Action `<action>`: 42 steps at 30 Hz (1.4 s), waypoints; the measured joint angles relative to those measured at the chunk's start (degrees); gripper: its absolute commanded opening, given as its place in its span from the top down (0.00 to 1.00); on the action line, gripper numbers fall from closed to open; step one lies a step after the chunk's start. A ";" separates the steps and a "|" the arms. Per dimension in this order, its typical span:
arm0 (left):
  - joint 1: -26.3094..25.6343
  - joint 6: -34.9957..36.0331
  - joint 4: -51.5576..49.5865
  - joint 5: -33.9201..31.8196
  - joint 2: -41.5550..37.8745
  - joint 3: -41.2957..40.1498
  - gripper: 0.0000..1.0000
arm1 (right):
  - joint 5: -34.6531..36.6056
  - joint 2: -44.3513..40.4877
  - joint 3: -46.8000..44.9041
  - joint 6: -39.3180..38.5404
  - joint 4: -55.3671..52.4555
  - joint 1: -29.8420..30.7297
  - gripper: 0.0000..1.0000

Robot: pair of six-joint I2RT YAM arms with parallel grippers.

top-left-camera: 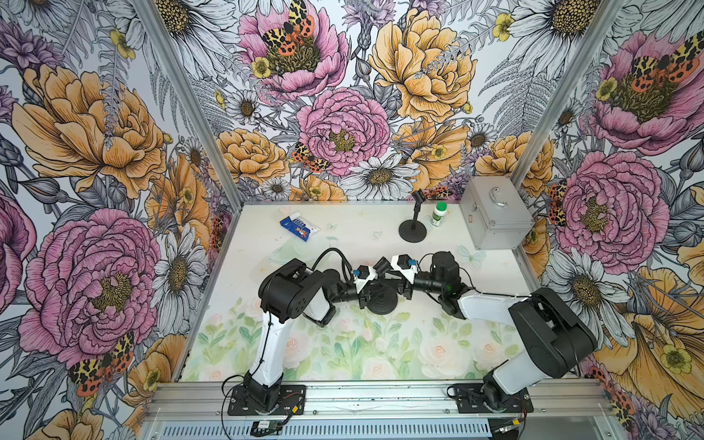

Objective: Assemble a microphone stand
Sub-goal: Screw the microphone stand pole into the microphone stand base.

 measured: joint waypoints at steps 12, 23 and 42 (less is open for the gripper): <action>0.00 -0.26 -0.24 0.33 0.00 0.07 0.82 | -18.03 8.83 15.54 -17.33 -27.85 -3.43 0.95; 0.04 -0.26 -1.31 0.15 0.52 0.02 0.74 | 6.34 -1.51 -6.49 4.81 8.13 1.40 1.00; 0.15 0.00 -1.55 -1.31 0.72 0.28 0.86 | 2.08 0.57 -3.26 2.23 8.50 0.44 0.60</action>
